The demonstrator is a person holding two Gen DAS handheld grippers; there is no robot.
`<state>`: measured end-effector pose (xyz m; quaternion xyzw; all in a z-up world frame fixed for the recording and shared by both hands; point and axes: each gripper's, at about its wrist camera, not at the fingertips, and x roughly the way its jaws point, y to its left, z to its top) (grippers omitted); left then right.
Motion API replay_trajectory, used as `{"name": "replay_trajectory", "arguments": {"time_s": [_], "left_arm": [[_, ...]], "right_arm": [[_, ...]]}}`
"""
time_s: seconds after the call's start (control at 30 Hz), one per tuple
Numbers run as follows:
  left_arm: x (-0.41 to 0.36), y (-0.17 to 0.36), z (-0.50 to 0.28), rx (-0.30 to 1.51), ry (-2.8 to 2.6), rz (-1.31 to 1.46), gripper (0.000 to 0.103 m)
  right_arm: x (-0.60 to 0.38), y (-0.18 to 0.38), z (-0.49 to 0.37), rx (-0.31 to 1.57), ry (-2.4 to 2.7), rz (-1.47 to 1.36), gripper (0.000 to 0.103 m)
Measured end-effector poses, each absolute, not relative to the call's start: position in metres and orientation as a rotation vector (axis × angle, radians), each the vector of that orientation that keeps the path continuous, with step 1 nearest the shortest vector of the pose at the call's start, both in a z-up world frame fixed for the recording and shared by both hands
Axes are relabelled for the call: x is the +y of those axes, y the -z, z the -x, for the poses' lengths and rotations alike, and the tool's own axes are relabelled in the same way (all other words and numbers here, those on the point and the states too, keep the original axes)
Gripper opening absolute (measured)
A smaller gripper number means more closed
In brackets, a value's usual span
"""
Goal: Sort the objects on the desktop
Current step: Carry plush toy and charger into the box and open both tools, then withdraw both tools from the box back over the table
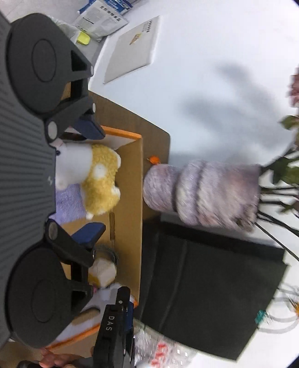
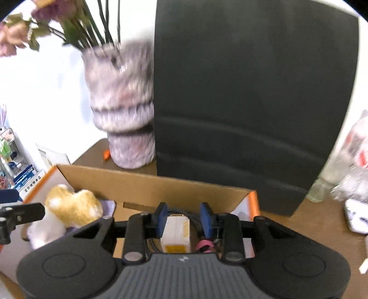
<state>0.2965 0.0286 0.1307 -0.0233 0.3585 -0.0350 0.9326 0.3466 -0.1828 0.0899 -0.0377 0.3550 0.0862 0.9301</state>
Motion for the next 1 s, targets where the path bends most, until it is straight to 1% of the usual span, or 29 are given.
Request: {"name": "replay_trajectory", "arguments": {"time_s": [0.03, 0.07, 0.1, 0.17, 0.23, 0.27, 0.33, 0.4, 0.47, 0.53, 0.6, 0.7, 0.83, 1.0], "left_arm": [[0.028, -0.137, -0.291, 0.724, 0.076, 0.045, 0.089], [0.026, -0.143, -0.283, 0.709, 0.073, 0.037, 0.096], [0.023, -0.149, -0.275, 0.693, 0.060, 0.024, 0.100], [0.018, -0.157, -0.257, 0.672, 0.023, -0.009, 0.101], [0.015, -0.164, -0.240, 0.694, 0.018, -0.021, 0.101], [0.014, -0.167, -0.228, 0.699, 0.013, -0.016, 0.103], [0.014, -0.167, -0.199, 0.675, -0.001, -0.010, 0.103], [0.013, -0.164, -0.165, 0.631, 0.002, -0.012, 0.103], [0.014, -0.157, -0.122, 0.576, 0.011, 0.019, 0.103], [0.017, -0.150, -0.076, 0.502, 0.008, 0.069, 0.103], [0.017, -0.142, -0.027, 0.425, -0.005, 0.104, 0.103], [0.013, -0.122, 0.034, 0.356, 0.005, 0.101, 0.103], [-0.007, -0.079, 0.072, 0.423, -0.001, 0.005, 0.103], [-0.027, -0.031, 0.085, 0.502, -0.015, -0.101, 0.103]], "right_arm": [[-0.185, -0.098, -0.340, 0.726, -0.170, 0.081, 0.030], [-0.186, -0.105, -0.333, 0.728, -0.166, 0.079, 0.030], [-0.188, -0.112, -0.324, 0.734, -0.163, 0.076, 0.030], [-0.192, -0.123, -0.305, 0.746, -0.160, 0.070, 0.030], [-0.195, -0.132, -0.282, 0.753, -0.162, 0.063, 0.032], [-0.195, -0.134, -0.269, 0.747, -0.163, 0.060, 0.035], [-0.198, -0.140, -0.226, 0.710, -0.157, 0.073, 0.039], [-0.201, -0.139, -0.190, 0.669, -0.162, 0.089, 0.050], [-0.211, -0.135, -0.148, 0.622, -0.188, 0.078, 0.056], [-0.224, -0.127, -0.104, 0.580, -0.209, 0.045, 0.058], [-0.237, -0.113, -0.062, 0.544, -0.209, -0.015, 0.064], [-0.240, -0.085, -0.008, 0.524, -0.212, -0.028, 0.066], [-0.239, -0.045, 0.046, 0.559, -0.211, -0.052, 0.066], [-0.232, -0.017, 0.082, 0.608, -0.206, -0.019, 0.066]]}}
